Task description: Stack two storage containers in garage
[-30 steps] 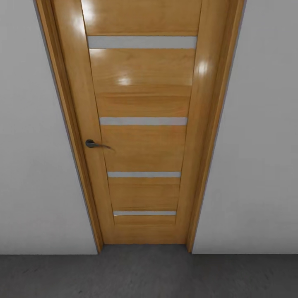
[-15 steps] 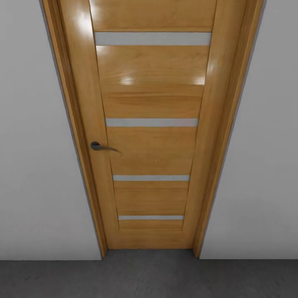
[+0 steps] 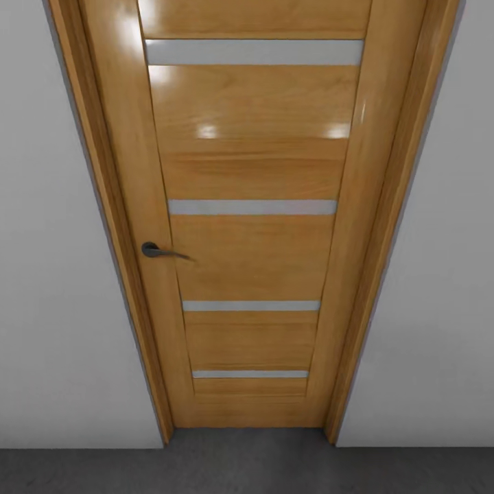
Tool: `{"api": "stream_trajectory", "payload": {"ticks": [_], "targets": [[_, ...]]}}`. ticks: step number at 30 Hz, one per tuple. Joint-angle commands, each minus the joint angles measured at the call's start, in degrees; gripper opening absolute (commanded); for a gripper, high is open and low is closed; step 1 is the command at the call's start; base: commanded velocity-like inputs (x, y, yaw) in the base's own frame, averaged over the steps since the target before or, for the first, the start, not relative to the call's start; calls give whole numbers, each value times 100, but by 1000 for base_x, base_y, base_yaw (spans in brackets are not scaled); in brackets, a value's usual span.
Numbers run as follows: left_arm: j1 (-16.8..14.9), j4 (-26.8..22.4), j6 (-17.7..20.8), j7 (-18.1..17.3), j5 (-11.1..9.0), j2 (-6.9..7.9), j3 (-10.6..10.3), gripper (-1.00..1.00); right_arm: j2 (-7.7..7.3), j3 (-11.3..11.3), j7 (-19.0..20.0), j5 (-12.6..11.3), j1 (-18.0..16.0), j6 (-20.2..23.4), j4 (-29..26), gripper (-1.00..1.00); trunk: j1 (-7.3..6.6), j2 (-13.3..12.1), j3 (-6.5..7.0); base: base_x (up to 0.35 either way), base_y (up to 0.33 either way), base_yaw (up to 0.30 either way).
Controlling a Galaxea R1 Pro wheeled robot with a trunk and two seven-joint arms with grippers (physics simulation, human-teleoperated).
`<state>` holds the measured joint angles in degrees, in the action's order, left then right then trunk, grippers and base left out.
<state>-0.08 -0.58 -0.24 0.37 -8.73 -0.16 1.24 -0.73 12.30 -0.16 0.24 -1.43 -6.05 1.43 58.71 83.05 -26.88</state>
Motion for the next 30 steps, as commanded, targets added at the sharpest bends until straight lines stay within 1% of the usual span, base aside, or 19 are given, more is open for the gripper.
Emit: {"api": "stream_trajectory", "payload": {"ticks": [1, 9, 15, 16, 18, 19, 20, 21, 22, 23, 24, 26, 27, 28, 29, 30], "targets": [[-1, -3, -2, 5, -41, -1, 8, 100, 1, 27, -2, 2, -7, -33, 15, 100, 1, 3, -5, 105, 0, 0], [-1, -4, -2, 6, -41, -1, 11, 100, -11, 27, 7, 2, -7, -34, 15, 100, 1, 3, -5, 21, 0, 0], [-1, -12, -5, 7, -41, -5, 17, 100, 9, 39, 7, 0, -7, 19, 15, 100, 1, 3, -5, 0, 0, 0], [-1, -12, -4, 7, -41, -8, 17, 100, 29, -3, 26, -6, -7, -42, -33, 100, 1, 3, -5, 0, 0, 0], [-1, -12, -10, 7, -41, -7, 17, 100, 36, 27, 67, 47, -7, -15, -179, 100, 1, 3, -5, 0, 0, 0], [-1, -12, -11, 7, -43, -8, 17, 100, 41, 37, 62, 61, -7, 16, -519, 100, 1, 3, -5, 0, 0, 0], [-1, -12, -11, 7, -42, -9, 17, 100, 42, 40, 60, 65, -7, 36, -670, 100, 1, 3, -5, 0, 0, 0], [-1, -12, -11, 7, -42, -9, 17, 100, 42, 45, 57, 71, -7, 111, -1003, 100, 1, 3, -5, 0, 0, 0], [-1, -12, -11, 7, -42, -9, 17, 100, 37, 47, 56, 73, -7, 175, -1177, 100, 1, 3, -5, 0, 0, 0], [-1, -12, -11, 7, -41, -10, 17, 100, 28, 49, 54, 76, -7, 363, -1539, 100, 1, 3, -5, 0, 0, 0], [-1, -12, -11, 7, -41, -10, 17, 100, 23, 50, 53, 77, -7, 486, -1731, 100, 1, 3, -5, 0, 0, 0], [-1, -12, -11, 7, -41, -10, 17, 100, 6, 47, 47, 77, -7, 1090, -2577, 100, 1, 3, -5, 0, 0, 0], [-1, -12, -11, 7, -41, -10, 17, 100, 4, 47, 46, 76, -7, 1246, -2798, 100, 1, 3, -5, 0, 0, 0], [-1, -12, -11, 7, -41, -10, 17, 100, 0, 46, 45, 75, -8, 1544, -3238, 100, 1, 3, -5, 0, 0, 0], [-1, -12, -11, 7, -41, -10, 17, 100, -1, 44, 44, 76, -8, 1685, -3448, 100, 1, 3, -5, 0, 0, 0], [-1, -12, -11, 7, -41, -10, 17, 100, -3, 41, 44, 78, -9, 1950, -3846, 100, 1, 3, -5, 0, 0, 0]]}}
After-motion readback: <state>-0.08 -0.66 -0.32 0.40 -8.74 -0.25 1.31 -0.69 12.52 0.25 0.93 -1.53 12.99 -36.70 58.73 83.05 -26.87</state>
